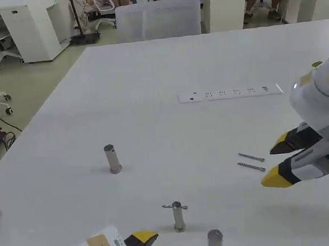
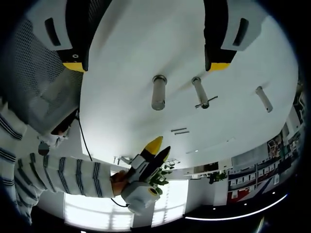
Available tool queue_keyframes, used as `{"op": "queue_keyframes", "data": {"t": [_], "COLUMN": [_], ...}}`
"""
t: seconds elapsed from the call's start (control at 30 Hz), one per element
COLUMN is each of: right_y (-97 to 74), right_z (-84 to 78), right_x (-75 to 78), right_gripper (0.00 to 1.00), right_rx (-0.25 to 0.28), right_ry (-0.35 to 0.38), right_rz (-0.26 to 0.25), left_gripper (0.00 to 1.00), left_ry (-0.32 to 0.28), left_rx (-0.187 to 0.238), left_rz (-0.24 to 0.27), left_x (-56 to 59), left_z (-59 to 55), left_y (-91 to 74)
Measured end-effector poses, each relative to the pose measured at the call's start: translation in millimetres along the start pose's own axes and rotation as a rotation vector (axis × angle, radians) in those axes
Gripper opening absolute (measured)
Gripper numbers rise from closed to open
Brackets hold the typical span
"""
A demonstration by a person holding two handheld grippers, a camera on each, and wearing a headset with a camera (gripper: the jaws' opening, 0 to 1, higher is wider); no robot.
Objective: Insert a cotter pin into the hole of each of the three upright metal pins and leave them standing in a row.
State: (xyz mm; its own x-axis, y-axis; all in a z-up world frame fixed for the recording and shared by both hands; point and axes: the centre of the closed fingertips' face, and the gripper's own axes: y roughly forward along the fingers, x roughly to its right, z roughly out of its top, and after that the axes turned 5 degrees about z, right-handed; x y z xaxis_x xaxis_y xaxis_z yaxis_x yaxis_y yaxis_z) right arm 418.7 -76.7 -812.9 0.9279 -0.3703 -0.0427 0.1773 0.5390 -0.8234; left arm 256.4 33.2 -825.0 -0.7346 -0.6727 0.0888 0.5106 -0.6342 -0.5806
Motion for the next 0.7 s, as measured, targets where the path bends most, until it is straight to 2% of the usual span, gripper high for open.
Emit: {"op": "queue_keyframes", "data": {"t": [0.3,0.7], "right_y": [21.3,38.1], "right_z": [-1.1,-10.3], "right_x": [14.5,23.9], "right_gripper": [0.34,0.29], "right_rx": [-0.044,-0.088], "right_ry": [0.001,0.012], "right_rz": [0.03,0.041], "left_gripper": [1.0,0.99], "left_ry": [-0.016,-0.02], "left_rx": [-0.01,-0.024], "left_rz": [0.004,-0.003], "left_x": [-1.7,0.5], "left_z": [-2.6,-5.8], "left_y": [-1.0,-0.3]}}
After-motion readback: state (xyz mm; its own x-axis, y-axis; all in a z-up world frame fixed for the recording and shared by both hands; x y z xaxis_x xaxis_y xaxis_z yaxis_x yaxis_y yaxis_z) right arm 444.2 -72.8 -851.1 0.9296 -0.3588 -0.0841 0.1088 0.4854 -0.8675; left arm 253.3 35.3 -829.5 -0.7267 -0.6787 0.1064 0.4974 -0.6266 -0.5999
